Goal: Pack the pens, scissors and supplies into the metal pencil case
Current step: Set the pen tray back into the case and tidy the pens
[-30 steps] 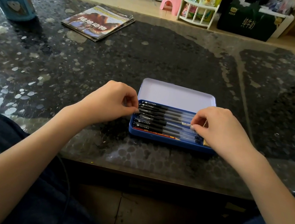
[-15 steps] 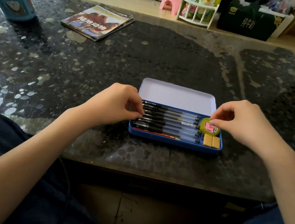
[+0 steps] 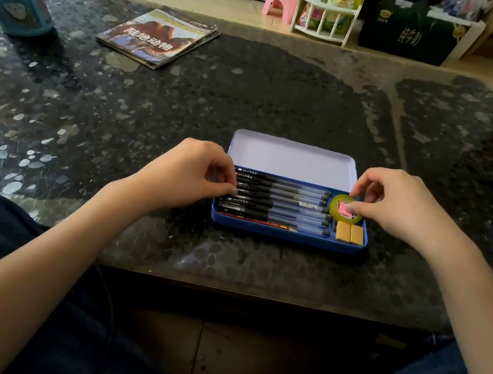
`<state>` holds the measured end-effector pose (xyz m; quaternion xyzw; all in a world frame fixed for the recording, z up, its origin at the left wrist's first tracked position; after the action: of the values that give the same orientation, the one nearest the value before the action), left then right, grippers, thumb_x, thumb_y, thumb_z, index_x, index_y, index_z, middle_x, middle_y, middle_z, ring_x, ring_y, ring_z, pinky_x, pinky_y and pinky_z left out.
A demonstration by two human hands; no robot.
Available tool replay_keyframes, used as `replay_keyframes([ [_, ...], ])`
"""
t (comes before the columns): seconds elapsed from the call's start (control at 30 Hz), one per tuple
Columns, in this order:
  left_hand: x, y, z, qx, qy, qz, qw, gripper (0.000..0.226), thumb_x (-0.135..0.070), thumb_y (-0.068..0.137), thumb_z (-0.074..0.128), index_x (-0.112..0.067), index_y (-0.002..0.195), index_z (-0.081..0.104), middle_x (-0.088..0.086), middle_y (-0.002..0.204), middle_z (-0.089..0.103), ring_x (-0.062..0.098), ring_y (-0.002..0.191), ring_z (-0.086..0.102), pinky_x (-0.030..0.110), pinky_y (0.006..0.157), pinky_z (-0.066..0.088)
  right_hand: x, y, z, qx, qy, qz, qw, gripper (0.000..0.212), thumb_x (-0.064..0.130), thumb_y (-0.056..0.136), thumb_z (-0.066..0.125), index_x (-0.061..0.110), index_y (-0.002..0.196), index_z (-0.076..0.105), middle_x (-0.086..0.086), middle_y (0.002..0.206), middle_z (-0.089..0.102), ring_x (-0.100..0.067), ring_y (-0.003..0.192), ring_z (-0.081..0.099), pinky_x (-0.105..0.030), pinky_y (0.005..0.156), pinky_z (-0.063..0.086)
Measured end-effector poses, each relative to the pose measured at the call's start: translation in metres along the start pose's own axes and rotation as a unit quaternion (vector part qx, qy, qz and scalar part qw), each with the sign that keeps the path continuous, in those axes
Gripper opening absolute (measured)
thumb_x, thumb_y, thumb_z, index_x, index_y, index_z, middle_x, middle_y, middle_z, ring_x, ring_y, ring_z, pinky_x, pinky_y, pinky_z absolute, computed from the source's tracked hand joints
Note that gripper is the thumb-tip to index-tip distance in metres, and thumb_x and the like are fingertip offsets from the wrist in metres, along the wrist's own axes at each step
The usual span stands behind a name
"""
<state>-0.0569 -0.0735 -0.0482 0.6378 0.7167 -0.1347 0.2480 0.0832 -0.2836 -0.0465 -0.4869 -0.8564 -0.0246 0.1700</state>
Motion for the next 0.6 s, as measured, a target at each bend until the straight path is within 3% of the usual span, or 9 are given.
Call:
replay_keyframes([
  [0.27, 0.025, 0.003, -0.009, -0.058, -0.014, -0.074, 0.995, 0.006, -0.022, 0.085, 0.064, -0.018, 0.081, 0.062, -0.011, 0.071, 0.060, 0.002, 0.066, 0.054, 0.008, 0.058, 0.039, -0.001, -0.001, 0.010, 0.061, -0.001, 0.000, 0.998, 0.035, 0.042, 0.071, 0.078, 0.026, 0.095, 0.057, 0.005, 0.087, 0.055, -0.012, 0.076, 0.056, -0.028, 0.061, 0.046],
  [0.37, 0.036, 0.003, -0.007, -0.069, -0.030, -0.112, 0.991, 0.007, -0.025, 0.086, 0.063, -0.019, 0.086, 0.060, -0.011, 0.076, 0.059, 0.001, 0.068, 0.053, 0.009, 0.059, 0.039, -0.006, 0.005, 0.007, 0.042, 0.033, 0.011, 0.999, 0.035, 0.041, 0.074, 0.076, 0.025, 0.098, 0.056, 0.004, 0.089, 0.056, -0.010, 0.075, 0.055, -0.026, 0.058, 0.043],
  [0.43, 0.044, 0.003, -0.001, -0.065, -0.095, -0.152, 0.982, 0.010, -0.027, 0.085, 0.064, -0.019, 0.090, 0.060, -0.007, 0.080, 0.061, 0.005, 0.070, 0.058, 0.018, 0.062, 0.048, -0.017, 0.011, 0.001, 0.001, 0.069, 0.049, 0.996, 0.037, 0.041, 0.080, 0.071, 0.023, 0.107, 0.054, 0.003, 0.092, 0.056, -0.009, 0.077, 0.055, -0.026, 0.058, 0.042],
  [0.5, 0.050, 0.004, 0.007, -0.055, -0.166, -0.191, 0.966, 0.012, -0.026, 0.085, 0.066, -0.017, 0.091, 0.060, -0.001, 0.080, 0.064, 0.011, 0.068, 0.062, 0.026, 0.058, 0.054, -0.030, 0.016, 0.005, -0.013, 0.116, 0.099, 0.988, 0.045, 0.039, 0.086, 0.064, 0.019, 0.123, 0.049, -0.002, 0.103, 0.060, -0.015, 0.087, 0.059, -0.031, 0.069, 0.049],
  [0.6, 0.054, 0.005, 0.011, -0.058, -0.220, -0.216, 0.950, 0.014, -0.021, 0.086, 0.065, -0.014, 0.097, 0.063, 0.001, 0.080, 0.067, 0.010, 0.066, 0.064, 0.024, 0.056, 0.056, -0.035, 0.022, 0.017, -0.024, 0.226, 0.134, 0.965, 0.050, 0.035, 0.090, 0.061, 0.022, 0.134, 0.042, -0.006, 0.127, 0.058, -0.021, 0.109, 0.058, -0.036, 0.083, 0.050],
])
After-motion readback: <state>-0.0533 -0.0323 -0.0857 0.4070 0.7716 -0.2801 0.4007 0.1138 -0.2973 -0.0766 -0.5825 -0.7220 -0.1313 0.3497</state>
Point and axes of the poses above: each hand's wrist, its own y-axis towards the middle knuckle, its own z-axis out of the palm, x = y × z, the point moved 9 cm from there along y, towards the middle knuckle
